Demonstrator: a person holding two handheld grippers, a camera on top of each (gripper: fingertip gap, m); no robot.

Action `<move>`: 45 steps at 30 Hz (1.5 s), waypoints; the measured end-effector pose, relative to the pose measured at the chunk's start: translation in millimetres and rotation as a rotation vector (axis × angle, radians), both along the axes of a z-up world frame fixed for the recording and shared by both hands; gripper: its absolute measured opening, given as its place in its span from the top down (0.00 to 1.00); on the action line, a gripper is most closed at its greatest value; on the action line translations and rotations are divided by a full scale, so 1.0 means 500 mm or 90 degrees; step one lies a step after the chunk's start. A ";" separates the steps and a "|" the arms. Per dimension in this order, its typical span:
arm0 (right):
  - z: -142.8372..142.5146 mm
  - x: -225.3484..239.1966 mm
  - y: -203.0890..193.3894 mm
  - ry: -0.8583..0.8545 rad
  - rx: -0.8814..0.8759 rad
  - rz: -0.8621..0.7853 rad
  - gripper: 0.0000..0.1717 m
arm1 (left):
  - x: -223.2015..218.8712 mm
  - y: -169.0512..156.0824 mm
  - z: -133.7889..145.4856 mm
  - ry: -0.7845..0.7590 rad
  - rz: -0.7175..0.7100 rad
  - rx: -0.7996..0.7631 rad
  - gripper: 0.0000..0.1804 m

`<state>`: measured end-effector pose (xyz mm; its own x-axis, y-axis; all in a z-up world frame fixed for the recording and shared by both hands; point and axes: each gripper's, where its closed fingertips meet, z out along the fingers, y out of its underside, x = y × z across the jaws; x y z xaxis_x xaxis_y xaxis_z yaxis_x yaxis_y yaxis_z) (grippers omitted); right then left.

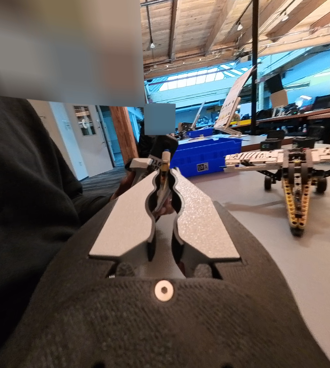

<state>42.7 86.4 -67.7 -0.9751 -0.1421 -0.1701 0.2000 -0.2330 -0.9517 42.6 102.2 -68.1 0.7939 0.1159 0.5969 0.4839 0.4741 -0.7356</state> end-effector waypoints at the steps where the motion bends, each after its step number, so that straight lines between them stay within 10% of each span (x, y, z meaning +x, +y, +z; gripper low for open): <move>1: -0.001 0.006 -0.001 -0.007 0.002 0.018 0.97 | 0.003 0.000 0.002 0.008 -0.005 -0.002 0.87; 33: -0.012 -0.013 -0.022 -0.193 0.007 0.071 0.99 | -0.022 -0.035 0.007 -0.063 0.062 0.147 0.99; 45: -0.031 -0.038 -0.050 -0.172 0.053 -0.085 0.99 | -0.045 -0.053 -0.010 -0.078 0.098 0.145 0.98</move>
<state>23.7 61.3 -83.3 -0.9022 0.0103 -0.4312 0.4210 -0.1972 -0.8854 20.2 75.7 -73.1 0.6976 0.0811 0.7119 0.4727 0.6946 -0.5423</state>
